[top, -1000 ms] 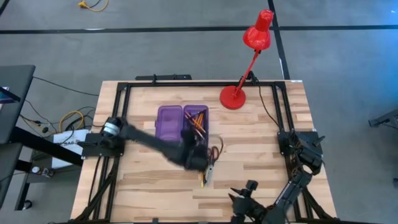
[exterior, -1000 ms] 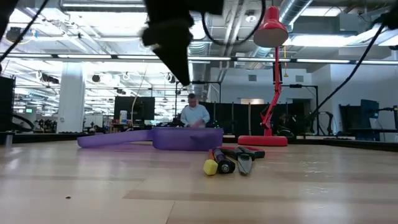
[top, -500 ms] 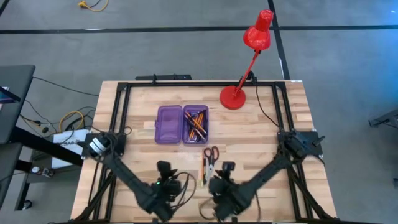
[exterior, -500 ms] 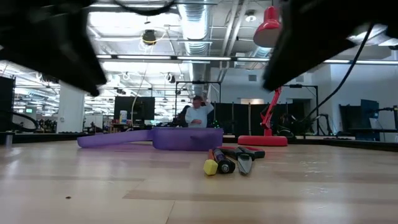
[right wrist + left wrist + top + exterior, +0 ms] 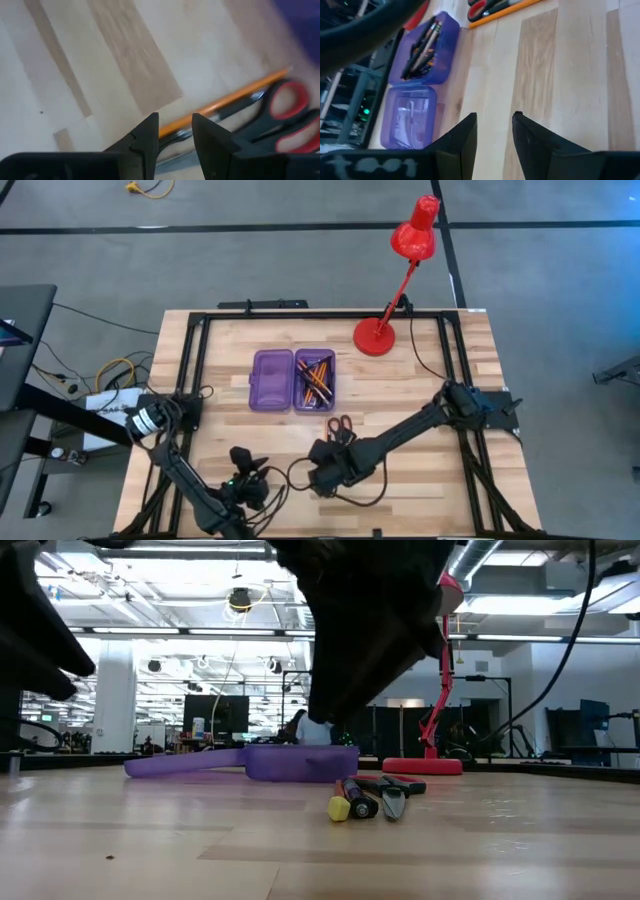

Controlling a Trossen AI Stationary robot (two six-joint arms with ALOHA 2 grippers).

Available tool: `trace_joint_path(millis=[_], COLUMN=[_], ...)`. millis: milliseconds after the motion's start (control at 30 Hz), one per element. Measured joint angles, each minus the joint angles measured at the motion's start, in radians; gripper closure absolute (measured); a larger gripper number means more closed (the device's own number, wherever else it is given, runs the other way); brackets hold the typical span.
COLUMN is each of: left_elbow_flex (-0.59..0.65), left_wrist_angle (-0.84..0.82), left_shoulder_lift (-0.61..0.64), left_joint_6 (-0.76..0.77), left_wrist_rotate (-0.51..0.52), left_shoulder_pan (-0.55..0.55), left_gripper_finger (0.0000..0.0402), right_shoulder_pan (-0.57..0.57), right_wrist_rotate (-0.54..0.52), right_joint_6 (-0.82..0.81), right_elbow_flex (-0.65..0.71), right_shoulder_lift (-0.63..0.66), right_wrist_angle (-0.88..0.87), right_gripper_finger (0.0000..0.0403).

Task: Pick & place school supplies into a supply box
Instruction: Put the black pen into the violet supply box

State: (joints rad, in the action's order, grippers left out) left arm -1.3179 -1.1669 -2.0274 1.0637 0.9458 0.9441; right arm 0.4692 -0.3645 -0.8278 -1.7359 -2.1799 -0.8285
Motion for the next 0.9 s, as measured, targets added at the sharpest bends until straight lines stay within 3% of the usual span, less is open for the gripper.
trace_joint_path(millis=[133,533,900], left_elbow_flex=[0.000,0.000,0.000], left_wrist_angle=[-0.054,-0.121,-0.135], left_shoulder_lift=[0.000,0.000,0.000], left_joint_6=[0.067,0.198,0.238], left_wrist_rotate=[0.037,0.065,0.073], left_shoulder_pan=[0.036,0.111,0.122], left_gripper_finger=[0.0288,0.0288,0.0288], right_shoulder_pan=[-0.024,-0.046,-0.054], right_wrist_rotate=[0.069,0.051,0.090], right_joint_6=[-0.085,-0.197,-0.196], right_elbow_flex=[0.000,0.072,0.085], right_shoulder_lift=[0.000,-0.002,-0.040], right_wrist_angle=[-0.005,-0.028,0.035], right_gripper_finger=[0.0291,0.0291,0.0286])
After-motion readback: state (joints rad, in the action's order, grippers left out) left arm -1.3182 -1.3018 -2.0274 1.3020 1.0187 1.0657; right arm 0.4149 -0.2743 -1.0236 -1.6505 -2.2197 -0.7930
